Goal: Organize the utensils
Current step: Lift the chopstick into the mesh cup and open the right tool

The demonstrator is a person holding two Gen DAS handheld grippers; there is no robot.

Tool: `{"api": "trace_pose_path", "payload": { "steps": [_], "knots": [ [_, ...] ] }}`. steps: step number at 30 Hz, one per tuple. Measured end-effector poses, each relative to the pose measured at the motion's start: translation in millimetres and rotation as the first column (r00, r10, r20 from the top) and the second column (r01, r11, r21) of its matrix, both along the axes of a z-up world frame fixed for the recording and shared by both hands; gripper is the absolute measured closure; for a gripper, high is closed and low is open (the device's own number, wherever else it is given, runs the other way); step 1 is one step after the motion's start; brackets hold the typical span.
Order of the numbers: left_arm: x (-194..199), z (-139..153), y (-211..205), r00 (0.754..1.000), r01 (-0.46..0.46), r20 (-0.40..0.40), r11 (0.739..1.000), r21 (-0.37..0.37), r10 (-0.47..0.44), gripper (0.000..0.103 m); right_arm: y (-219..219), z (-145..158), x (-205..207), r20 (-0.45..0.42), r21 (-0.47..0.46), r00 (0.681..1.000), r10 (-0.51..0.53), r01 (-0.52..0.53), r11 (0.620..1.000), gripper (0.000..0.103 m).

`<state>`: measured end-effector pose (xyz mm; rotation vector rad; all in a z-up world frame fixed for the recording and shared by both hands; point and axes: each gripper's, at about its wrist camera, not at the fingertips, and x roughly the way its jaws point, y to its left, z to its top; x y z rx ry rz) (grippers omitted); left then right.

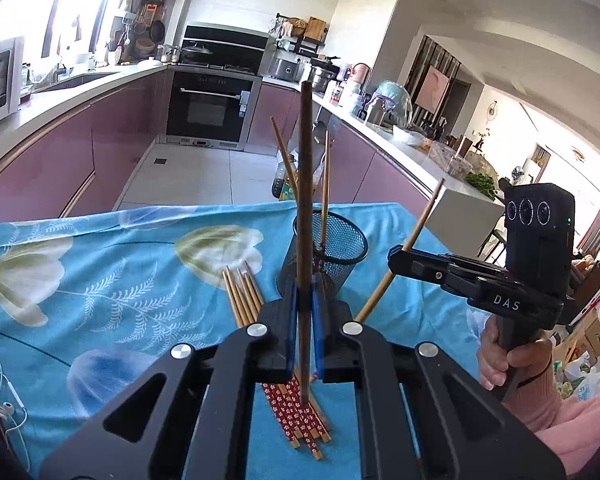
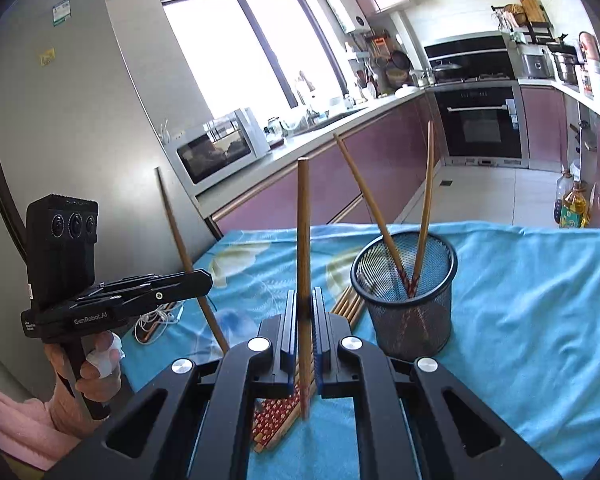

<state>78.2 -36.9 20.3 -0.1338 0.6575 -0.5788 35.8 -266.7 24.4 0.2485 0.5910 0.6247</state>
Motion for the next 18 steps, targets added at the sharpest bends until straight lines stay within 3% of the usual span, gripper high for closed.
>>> {"api": "trace_pose_path", "payload": {
  "steps": [18],
  "knots": [
    [38, 64, -30, 0.993, -0.012, 0.115, 0.997, -0.073, 0.020, 0.096, -29, 66, 14, 0.171, -0.012, 0.982, -0.085, 0.088, 0.996, 0.097]
  ]
}}
